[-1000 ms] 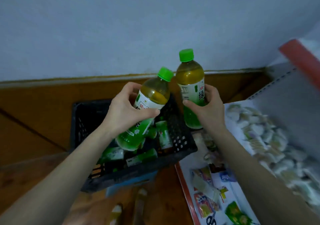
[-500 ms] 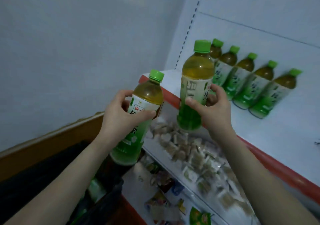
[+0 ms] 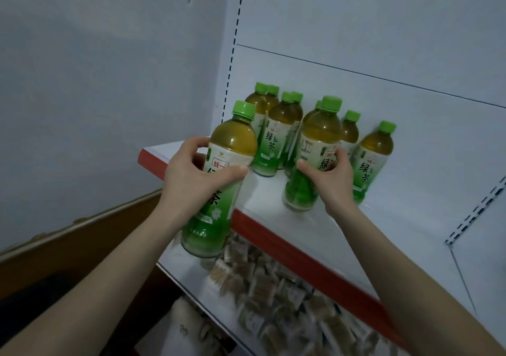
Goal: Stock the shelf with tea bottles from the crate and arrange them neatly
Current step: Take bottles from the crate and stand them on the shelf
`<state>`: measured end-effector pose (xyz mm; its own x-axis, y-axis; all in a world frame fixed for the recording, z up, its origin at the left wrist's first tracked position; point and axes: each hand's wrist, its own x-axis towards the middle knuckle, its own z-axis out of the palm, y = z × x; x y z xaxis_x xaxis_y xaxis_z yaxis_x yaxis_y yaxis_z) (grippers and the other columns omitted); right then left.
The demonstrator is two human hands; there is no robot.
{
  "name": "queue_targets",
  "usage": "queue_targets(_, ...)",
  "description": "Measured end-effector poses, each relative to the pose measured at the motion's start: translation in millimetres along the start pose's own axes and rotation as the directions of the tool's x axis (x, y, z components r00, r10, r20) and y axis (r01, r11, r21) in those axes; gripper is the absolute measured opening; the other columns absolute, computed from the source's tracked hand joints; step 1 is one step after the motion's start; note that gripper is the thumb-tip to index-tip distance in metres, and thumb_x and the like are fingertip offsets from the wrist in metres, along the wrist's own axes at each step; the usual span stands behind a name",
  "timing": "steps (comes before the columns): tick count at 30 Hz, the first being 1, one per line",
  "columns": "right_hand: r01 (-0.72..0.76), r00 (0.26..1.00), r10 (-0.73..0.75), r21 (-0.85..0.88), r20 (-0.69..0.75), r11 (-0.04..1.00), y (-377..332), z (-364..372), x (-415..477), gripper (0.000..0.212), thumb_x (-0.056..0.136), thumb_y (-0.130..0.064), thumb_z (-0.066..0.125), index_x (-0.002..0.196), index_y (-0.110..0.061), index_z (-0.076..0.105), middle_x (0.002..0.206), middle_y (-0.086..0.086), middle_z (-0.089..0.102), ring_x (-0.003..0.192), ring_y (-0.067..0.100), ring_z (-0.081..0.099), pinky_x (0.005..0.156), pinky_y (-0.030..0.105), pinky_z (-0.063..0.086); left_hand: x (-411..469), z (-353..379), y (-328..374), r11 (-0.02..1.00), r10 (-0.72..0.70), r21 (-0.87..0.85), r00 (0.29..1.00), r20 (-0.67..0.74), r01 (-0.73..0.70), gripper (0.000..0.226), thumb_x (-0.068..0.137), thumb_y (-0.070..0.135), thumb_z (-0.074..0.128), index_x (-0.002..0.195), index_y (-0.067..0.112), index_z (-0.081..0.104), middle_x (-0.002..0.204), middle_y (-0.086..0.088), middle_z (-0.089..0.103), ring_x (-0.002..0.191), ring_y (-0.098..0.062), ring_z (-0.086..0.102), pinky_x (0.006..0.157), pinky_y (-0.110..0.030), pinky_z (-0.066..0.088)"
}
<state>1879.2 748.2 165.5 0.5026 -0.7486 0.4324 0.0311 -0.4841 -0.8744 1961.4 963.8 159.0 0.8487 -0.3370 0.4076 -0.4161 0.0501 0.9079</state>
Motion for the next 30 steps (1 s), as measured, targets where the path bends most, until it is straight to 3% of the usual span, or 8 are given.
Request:
queue_targets(3, -0.012, 1.0, 0.012, -0.03, -0.008, 0.999, 14, -2, 10, 0.068, 0.069, -0.019, 0.077, 0.129, -0.014, 0.043, 0.123, 0.002, 0.058, 0.104, 0.012, 0.054, 0.092, 0.032, 0.047, 7, 12, 7, 1.0, 0.02, 0.011, 0.999, -0.028, -0.019, 0.056, 0.058, 0.035, 0.083, 0.103, 0.03, 0.049, 0.087, 0.008, 0.062, 0.079, -0.012, 0.064, 0.066, -0.031, 0.055)
queue_targets(6, -0.027, 0.999, 0.026, -0.046, -0.02, 0.999, 26, 0, 12, 0.071, 0.069, -0.02, 0.078, 0.129, -0.012, 0.042, 0.126, 0.005, 0.057, 0.112, 0.018, 0.055, 0.098, 0.036, 0.046, 17, 23, 13, 0.999, 0.034, 0.002, 0.998, -0.05, -0.034, 0.056, 0.059, 0.034, 0.082, 0.104, 0.029, 0.049, 0.087, 0.011, 0.061, 0.081, -0.011, 0.063, 0.068, -0.03, 0.054)
queue_targets(8, -0.009, 1.0, 0.008, -0.052, -0.016, 0.999, 29, -2, 10, 0.073, 0.069, -0.019, 0.078, 0.13, -0.01, 0.04, 0.124, 0.003, 0.056, 0.112, 0.017, 0.054, 0.095, 0.03, 0.044, 23, 29, 15, 0.999, 0.039, -0.007, 0.998, -0.056, -0.039, 0.056, 0.06, 0.034, 0.082, 0.105, 0.027, 0.05, 0.088, 0.01, 0.061, 0.081, -0.01, 0.063, 0.069, -0.03, 0.054)
queue_targets(13, -0.079, 0.975, 0.106, -0.14, 0.196, 0.987, 31, -29, 9, 0.086, 0.072, -0.016, 0.076, 0.141, -0.015, 0.024, 0.116, -0.009, 0.044, 0.108, 0.008, 0.044, 0.089, 0.024, 0.042, 39, 44, 16, 0.998, 0.051, -0.029, 0.999, 0.0, -0.051, 0.053, 0.062, 0.032, 0.081, 0.105, 0.027, 0.05, 0.088, 0.007, 0.063, 0.081, -0.012, 0.064, 0.072, -0.034, 0.056)
queue_targets(16, -0.119, 0.953, 0.165, -0.187, 0.254, 0.975, 36, -43, 8, 0.073, 0.073, -0.011, 0.074, 0.134, -0.014, 0.036, 0.103, -0.011, 0.054, 0.104, 0.013, 0.052, 0.086, 0.026, 0.045, 49, 51, 13, 0.998, 0.05, -0.043, 0.998, 0.037, -0.048, 0.053, 0.062, 0.032, 0.081, 0.105, 0.027, 0.05, 0.088, 0.006, 0.063, 0.081, -0.013, 0.065, 0.073, -0.034, 0.056)
queue_targets(21, -0.143, 0.973, 0.187, -0.289, 0.132, 0.947, 42, -37, 7, 0.054, 0.068, -0.023, 0.079, 0.111, -0.018, 0.046, 0.107, -0.005, 0.056, 0.099, 0.014, 0.054, 0.08, 0.027, 0.046, 68, 53, 6, 0.997, 0.055, -0.065, 0.997, 0.057, -0.051, 0.052, 0.061, 0.031, 0.082, 0.102, 0.028, 0.049, 0.086, 0.007, 0.062, 0.081, -0.012, 0.064, 0.071, -0.033, 0.056)
queue_targets(26, -0.178, 0.977, 0.2, -0.238, 0.071, 0.955, 43, -10, 13, 0.057, 0.071, -0.021, 0.076, 0.116, -0.01, 0.042, 0.104, -0.006, 0.052, 0.094, 0.011, 0.052, 0.07, 0.017, 0.045, 88, 48, -1, 0.994, 0.047, -0.095, 0.998, 0.031, -0.044, 0.051, 0.064, 0.027, 0.081, 0.102, 0.026, 0.048, 0.084, 0.009, 0.059, 0.078, -0.008, 0.061, 0.068, -0.028, 0.053)
queue_targets(30, -0.171, 0.981, 0.188, -0.27, 0.039, 0.948, 46, 10, 30, 0.057, 0.074, -0.022, 0.075, 0.118, -0.007, 0.041, 0.111, 0.001, 0.056, 0.097, 0.013, 0.053, 0.081, 0.024, 0.046, 99, 45, -5, 0.995, 0.046, -0.094, 0.999, 0.024, -0.043, 0.052, 0.064, 0.027, 0.081, 0.104, 0.026, 0.048, 0.084, 0.009, 0.058, 0.076, -0.006, 0.061, 0.064, -0.024, 0.051)
